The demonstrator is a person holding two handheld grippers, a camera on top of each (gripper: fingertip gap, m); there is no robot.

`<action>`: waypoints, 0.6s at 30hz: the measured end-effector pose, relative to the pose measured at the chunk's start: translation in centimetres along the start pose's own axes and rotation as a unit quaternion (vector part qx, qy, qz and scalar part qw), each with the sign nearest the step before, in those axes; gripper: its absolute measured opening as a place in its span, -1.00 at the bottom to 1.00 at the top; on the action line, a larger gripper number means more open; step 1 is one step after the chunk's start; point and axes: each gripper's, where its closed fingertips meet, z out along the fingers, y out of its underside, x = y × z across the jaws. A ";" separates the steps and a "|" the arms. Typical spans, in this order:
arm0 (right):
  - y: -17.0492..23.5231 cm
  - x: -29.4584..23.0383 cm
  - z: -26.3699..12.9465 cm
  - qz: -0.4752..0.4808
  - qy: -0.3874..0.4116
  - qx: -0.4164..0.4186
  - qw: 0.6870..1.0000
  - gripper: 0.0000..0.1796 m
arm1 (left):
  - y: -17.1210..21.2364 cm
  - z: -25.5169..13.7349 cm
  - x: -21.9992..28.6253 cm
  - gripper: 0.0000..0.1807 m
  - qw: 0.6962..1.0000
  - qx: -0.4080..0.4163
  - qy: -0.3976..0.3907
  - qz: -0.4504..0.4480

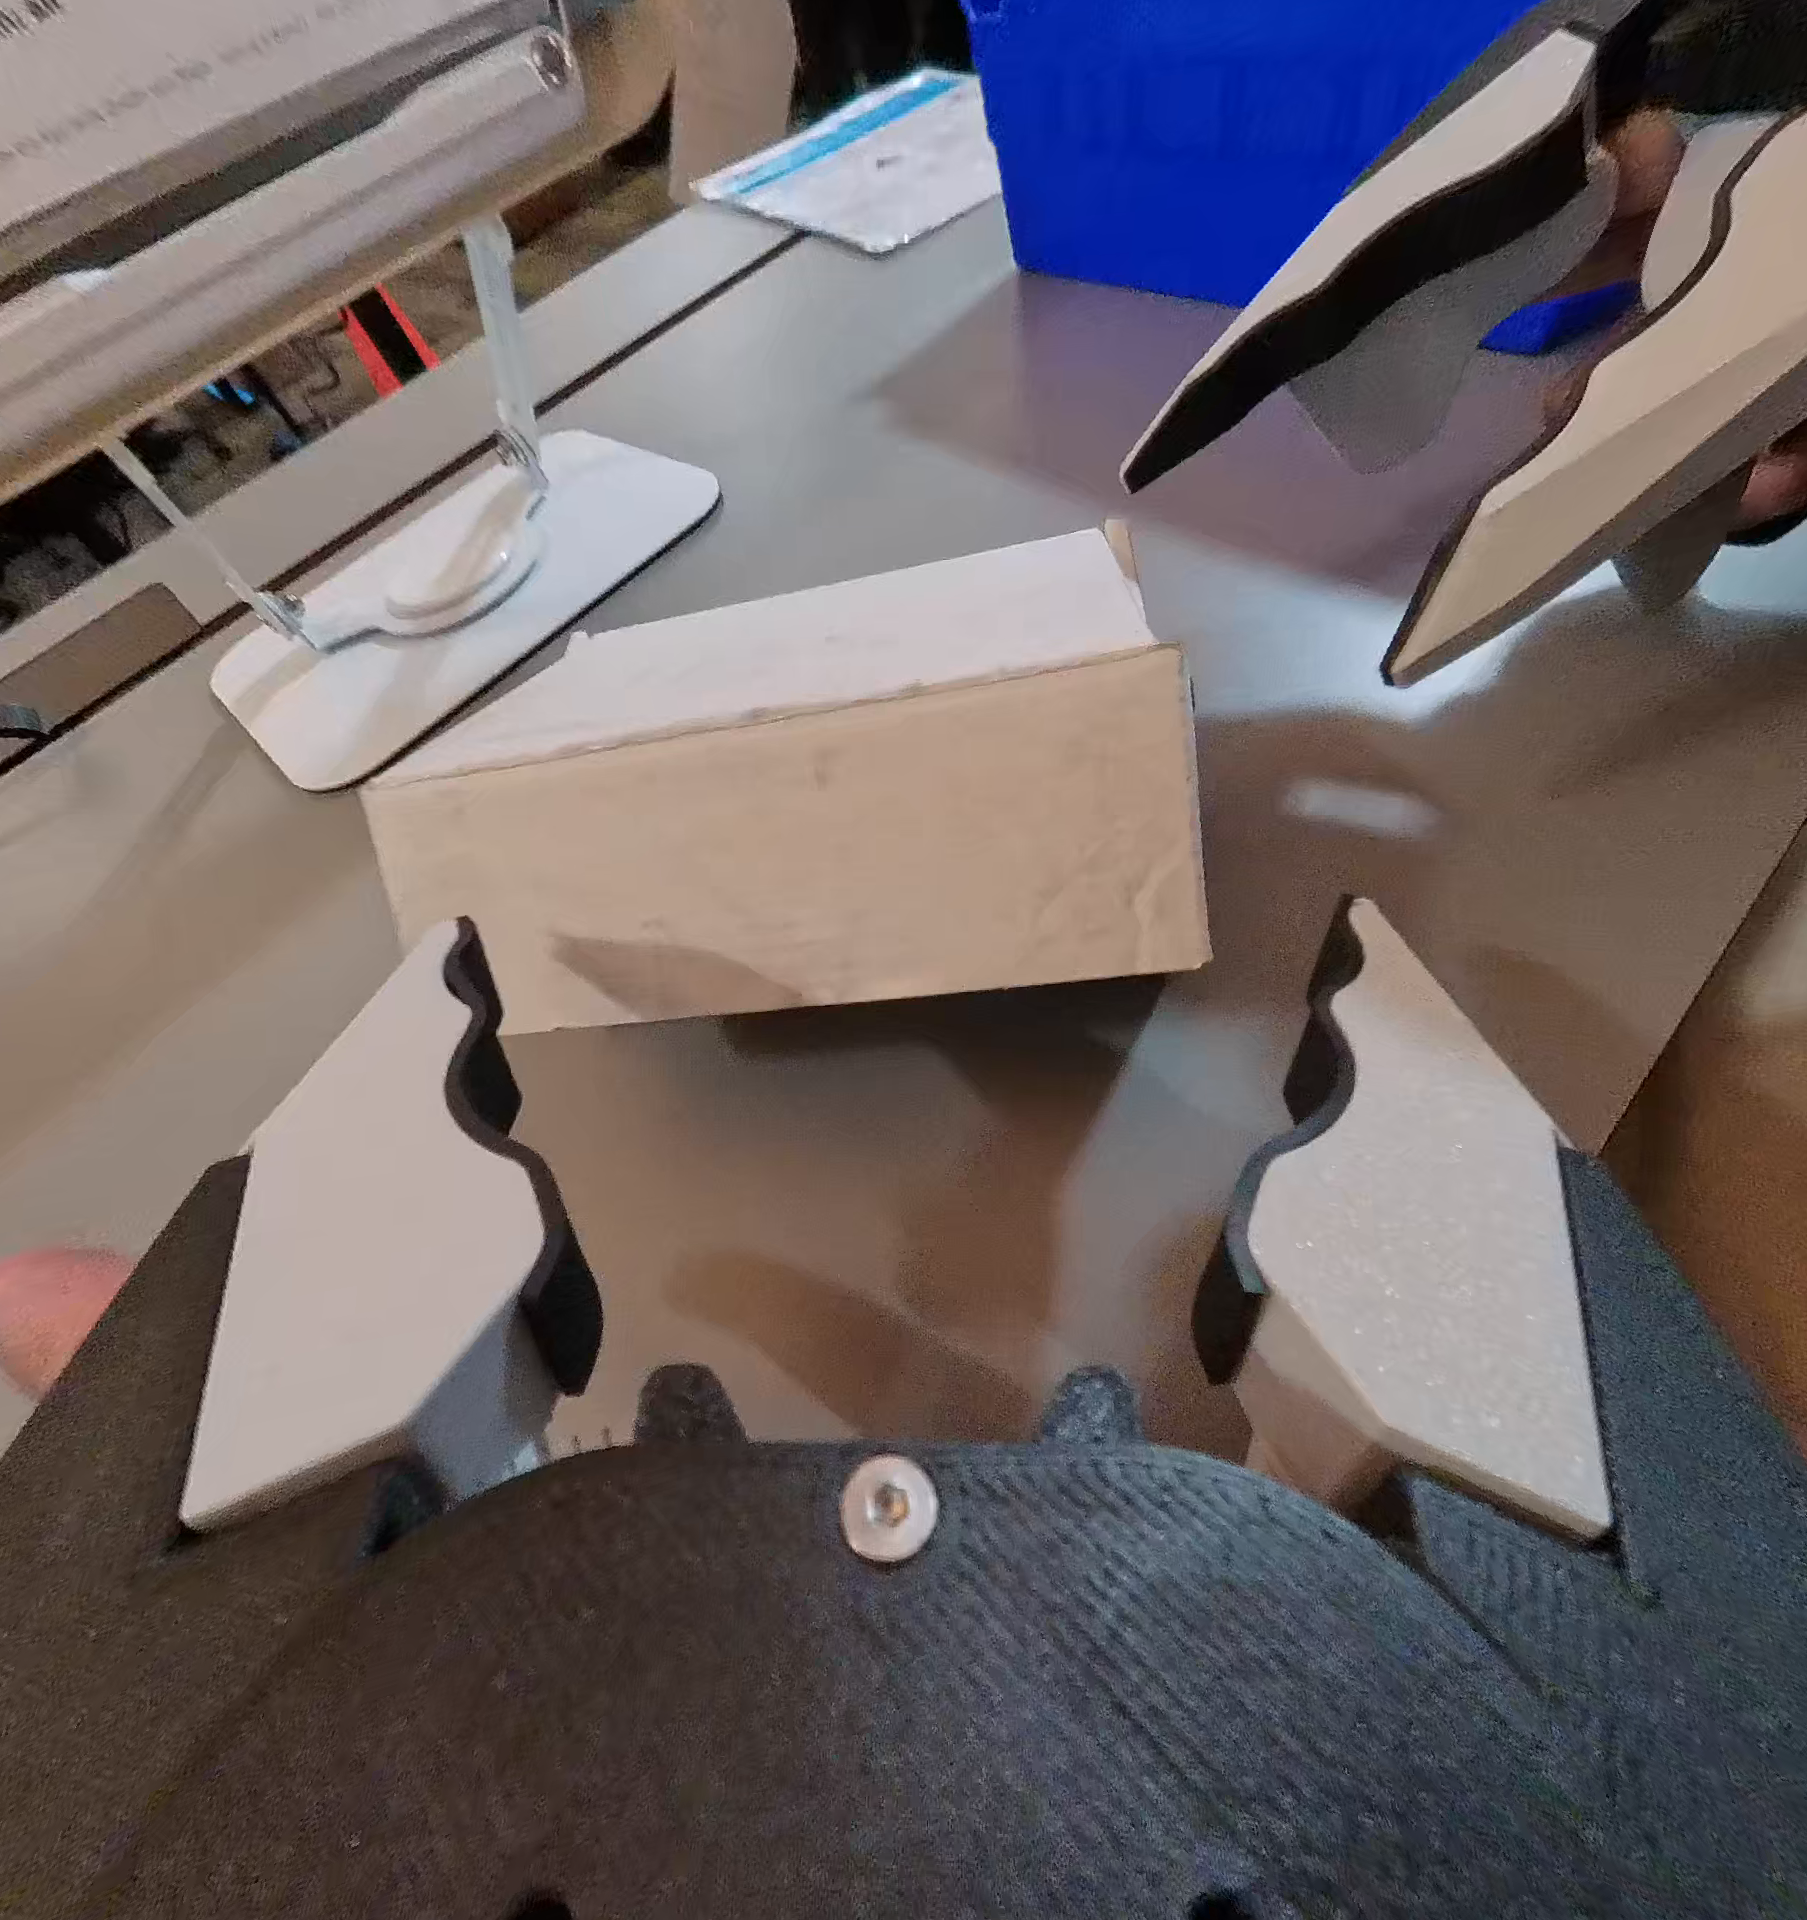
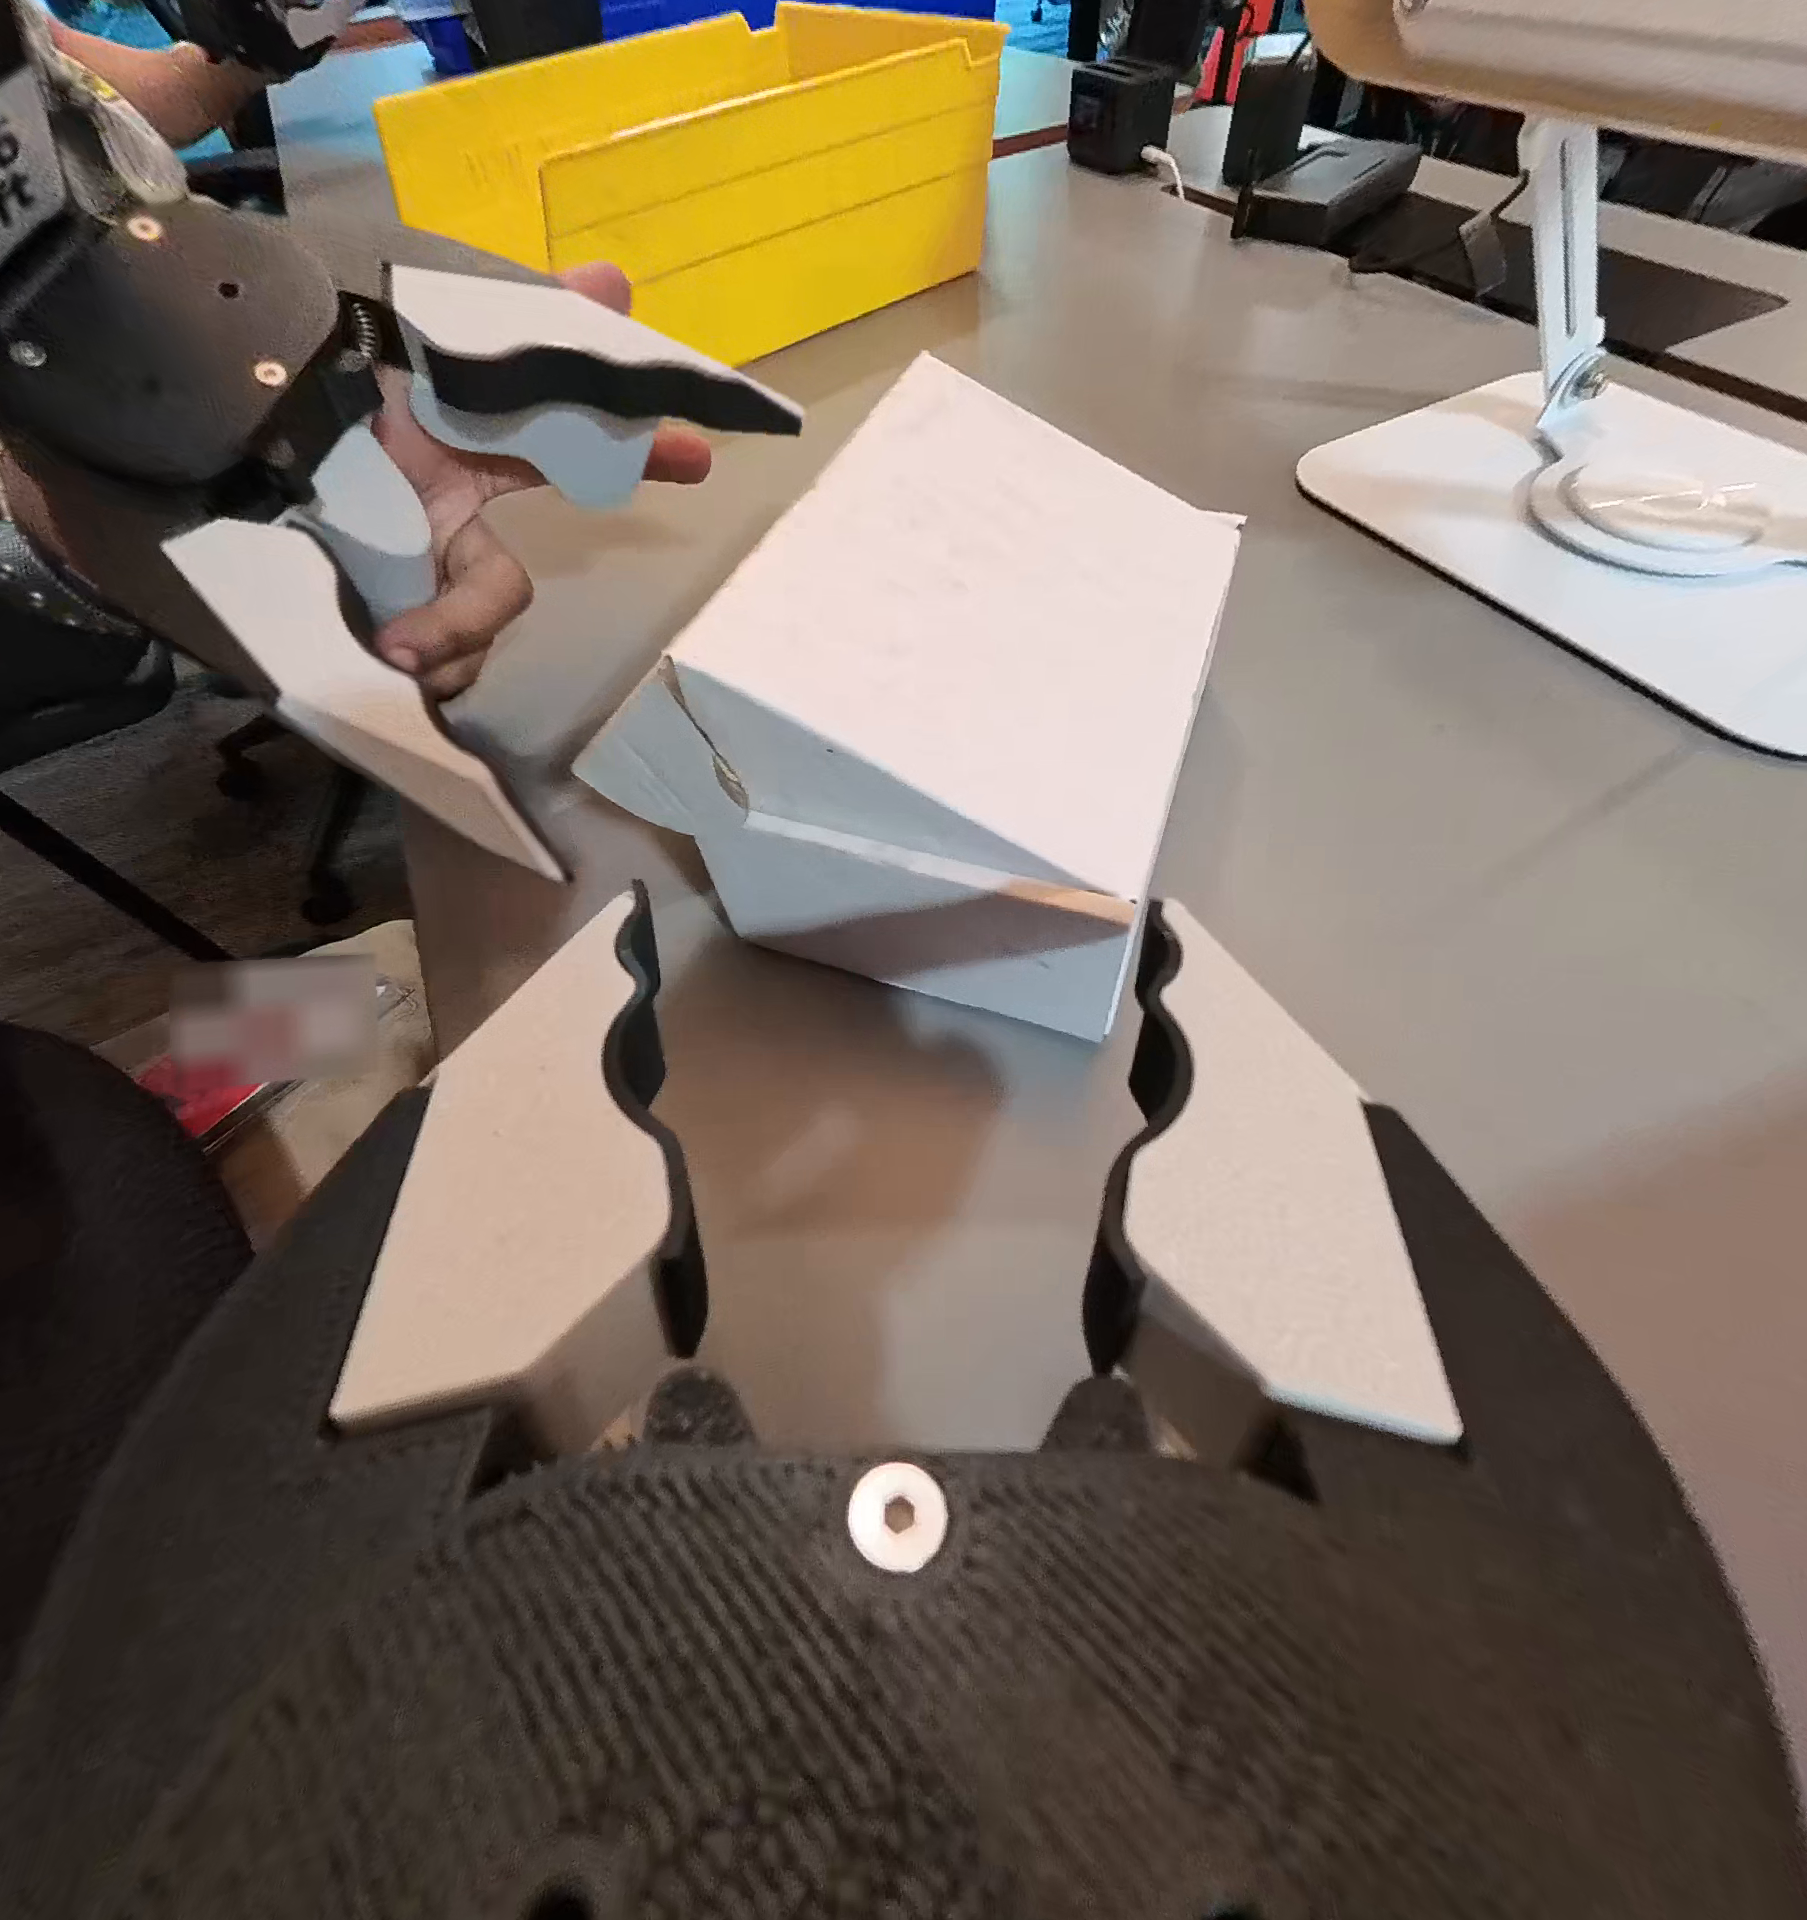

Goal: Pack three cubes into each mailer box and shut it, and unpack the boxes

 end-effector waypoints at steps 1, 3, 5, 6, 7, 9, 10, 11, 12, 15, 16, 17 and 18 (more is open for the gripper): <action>0.2 0.0 0.2 0.002 0.002 -0.004 1.000 0.04 | 0.0 0.3 -0.1 0.68 1.000 -0.004 -0.004 -0.008; 0.4 -0.1 0.4 0.002 0.002 -0.011 1.000 0.04 | -0.4 0.6 -0.7 0.72 0.999 -0.002 -0.010 -0.036; 0.5 -0.1 0.7 -0.001 0.004 -0.015 1.000 0.06 | -0.7 0.9 -1.7 0.72 0.998 0.004 -0.013 -0.060; 0.5 -0.1 0.8 -0.003 0.005 -0.016 1.000 0.06 | -0.5 1.1 -2.1 0.73 0.998 0.000 -0.014 -0.067; 0.5 -0.1 0.9 -0.004 0.006 -0.016 1.000 0.05 | -0.2 1.2 -2.4 0.72 0.997 -0.007 -0.011 -0.072; 0.5 0.0 1.1 -0.002 0.006 -0.016 1.000 0.06 | 0.1 1.3 -2.9 0.74 0.996 -0.011 -0.013 -0.085; 0.5 -0.1 1.2 -0.001 0.005 -0.016 1.000 0.06 | 0.3 1.3 -3.1 0.73 0.996 -0.012 -0.019 -0.091; 0.4 -0.1 1.3 -0.002 0.004 -0.015 1.000 0.05 | 0.5 1.3 -3.5 0.73 0.995 -0.016 -0.030 -0.096; 0.4 -0.2 1.3 -0.004 0.003 -0.015 1.000 0.06 | 0.8 1.2 -4.2 0.72 0.993 -0.022 -0.051 -0.103; 0.5 -0.5 1.4 -0.012 0.002 -0.019 1.000 0.05 | 1.6 0.6 -6.8 0.51 0.984 -0.024 -0.116 -0.135; 0.5 -0.4 1.4 -0.015 0.005 -0.020 1.000 0.05 | 1.9 0.3 -7.4 0.45 0.980 -0.025 -0.127 -0.151; 0.5 -0.4 1.3 -0.020 0.008 -0.019 1.000 0.05 | 2.3 0.1 -7.8 0.42 0.976 -0.026 -0.129 -0.173; 0.4 -0.3 1.2 -0.023 0.013 -0.017 1.000 0.04 | 2.6 0.0 -7.6 0.35 0.973 -0.026 -0.117 -0.198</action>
